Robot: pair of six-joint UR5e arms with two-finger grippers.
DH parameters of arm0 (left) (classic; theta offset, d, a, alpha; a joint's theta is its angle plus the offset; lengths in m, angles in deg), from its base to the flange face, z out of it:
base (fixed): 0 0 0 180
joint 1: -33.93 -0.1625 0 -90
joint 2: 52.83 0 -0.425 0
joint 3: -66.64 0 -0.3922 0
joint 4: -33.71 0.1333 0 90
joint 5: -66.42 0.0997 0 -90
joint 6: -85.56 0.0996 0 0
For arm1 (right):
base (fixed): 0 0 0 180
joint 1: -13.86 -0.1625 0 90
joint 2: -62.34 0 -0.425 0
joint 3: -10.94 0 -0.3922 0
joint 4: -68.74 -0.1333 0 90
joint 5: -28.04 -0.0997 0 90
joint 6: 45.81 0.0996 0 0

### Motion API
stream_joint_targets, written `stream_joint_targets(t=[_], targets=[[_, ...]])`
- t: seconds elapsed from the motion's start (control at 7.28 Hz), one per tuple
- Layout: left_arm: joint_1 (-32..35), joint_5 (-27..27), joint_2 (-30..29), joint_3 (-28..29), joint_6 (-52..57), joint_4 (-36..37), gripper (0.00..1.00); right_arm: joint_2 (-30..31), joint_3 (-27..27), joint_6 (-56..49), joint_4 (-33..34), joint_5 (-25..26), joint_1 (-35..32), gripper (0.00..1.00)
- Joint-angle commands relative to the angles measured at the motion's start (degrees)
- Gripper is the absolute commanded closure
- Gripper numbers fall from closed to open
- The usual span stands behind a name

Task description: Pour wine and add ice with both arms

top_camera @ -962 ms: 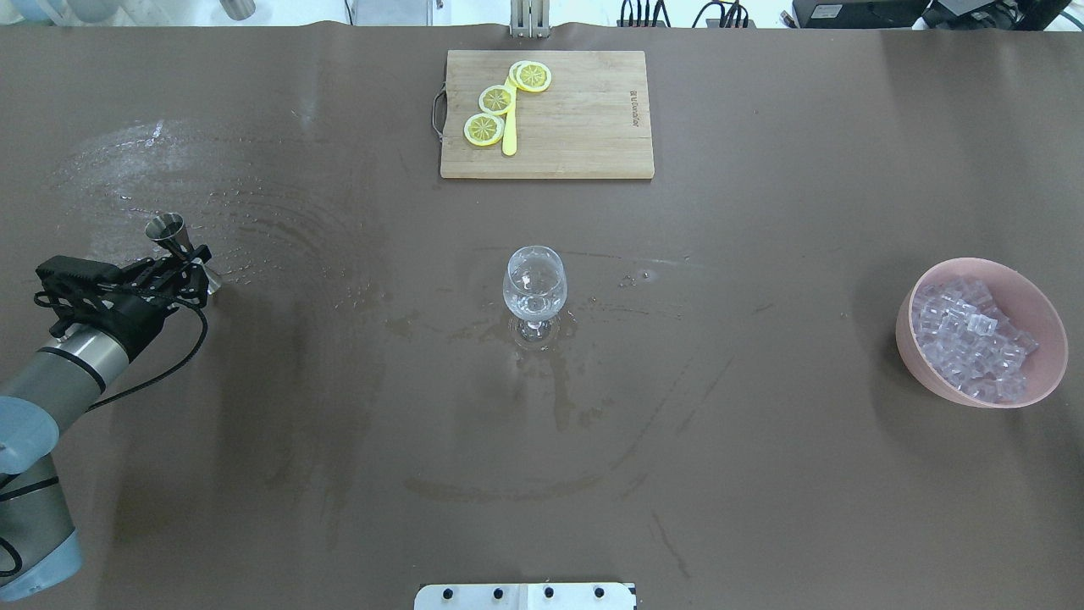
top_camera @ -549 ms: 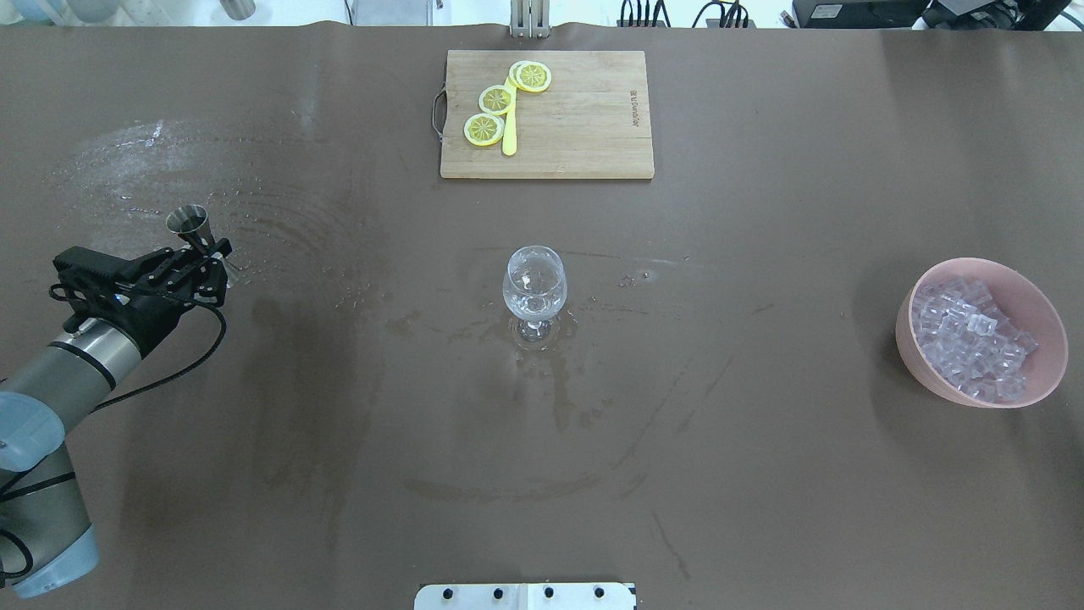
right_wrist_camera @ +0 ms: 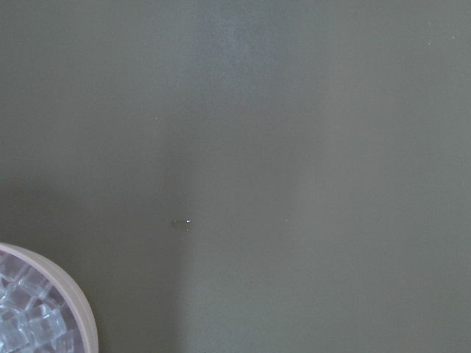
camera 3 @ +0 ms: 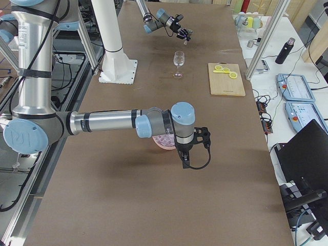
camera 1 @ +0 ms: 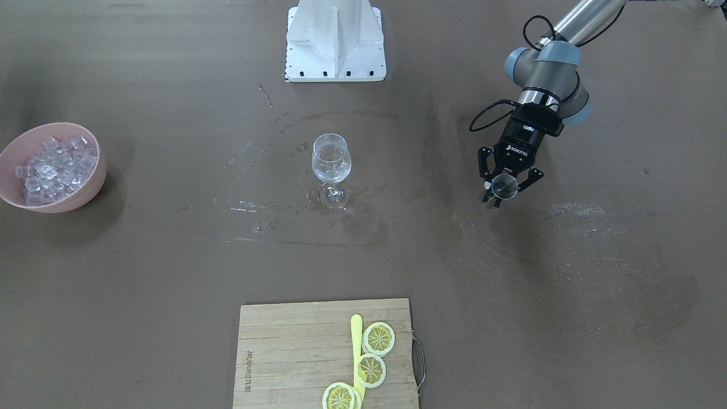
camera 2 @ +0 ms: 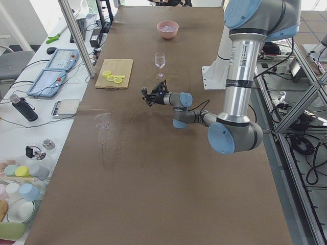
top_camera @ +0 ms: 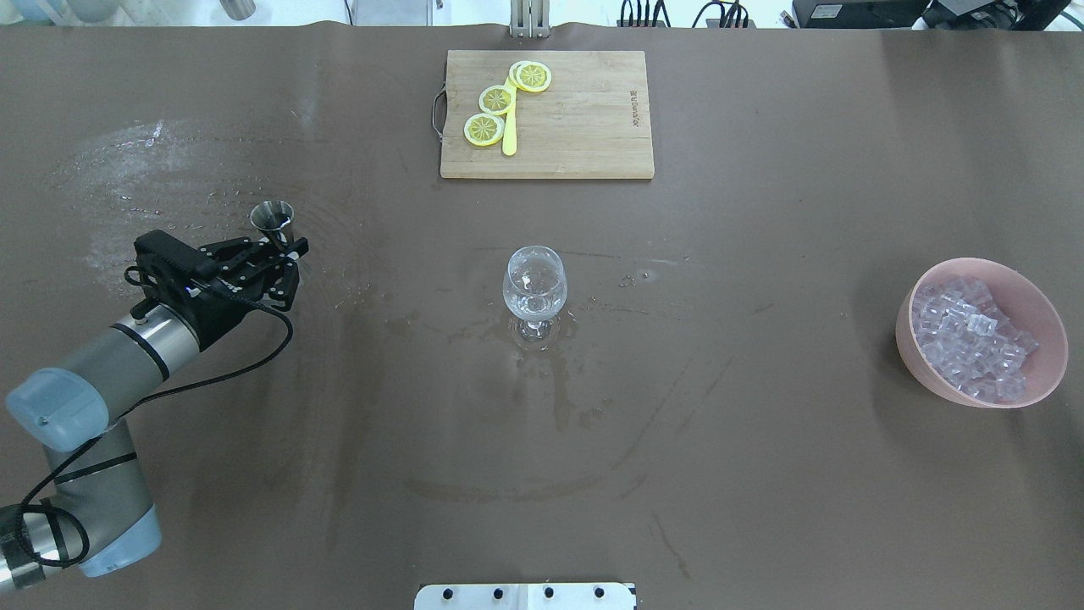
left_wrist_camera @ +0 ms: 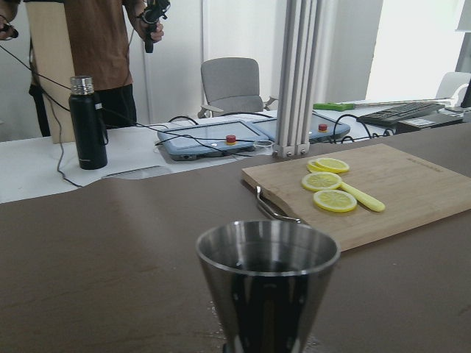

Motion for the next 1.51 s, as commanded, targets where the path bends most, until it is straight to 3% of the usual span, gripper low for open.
stream_joint_targets(t=[0.0, 0.27, 0.82, 1.1, 1.37], targets=[[0.0, -10.6, -1.72, -0.84, 0.55, -0.04, 1.0, -0.09, 0.23, 0.0, 0.0, -0.02, 0.0, 0.0], [0.09, -15.53, -4.26, -2.24, 0.72, 0.39, 1.0, -0.17, 0.23, 0.0, 0.0, 0.07, 0.0, 0.0], [0.7, -21.89, -8.05, -2.61, 16.07, 1.8, 1.0, -0.09, 0.23, 0.0, 0.18, -0.02, 0.0, 0.0], [1.84, -27.75, -8.14, -3.65, 20.57, 3.02, 1.0, -0.09, 0.23, 0.0, 0.0, -0.02, 0.0, 0.0], [3.07, -30.67, -8.14, -9.78, 20.68, 11.95, 1.0, 0.0, 0.32, 0.0, 0.18, -0.02, 0.0, 0.0]])
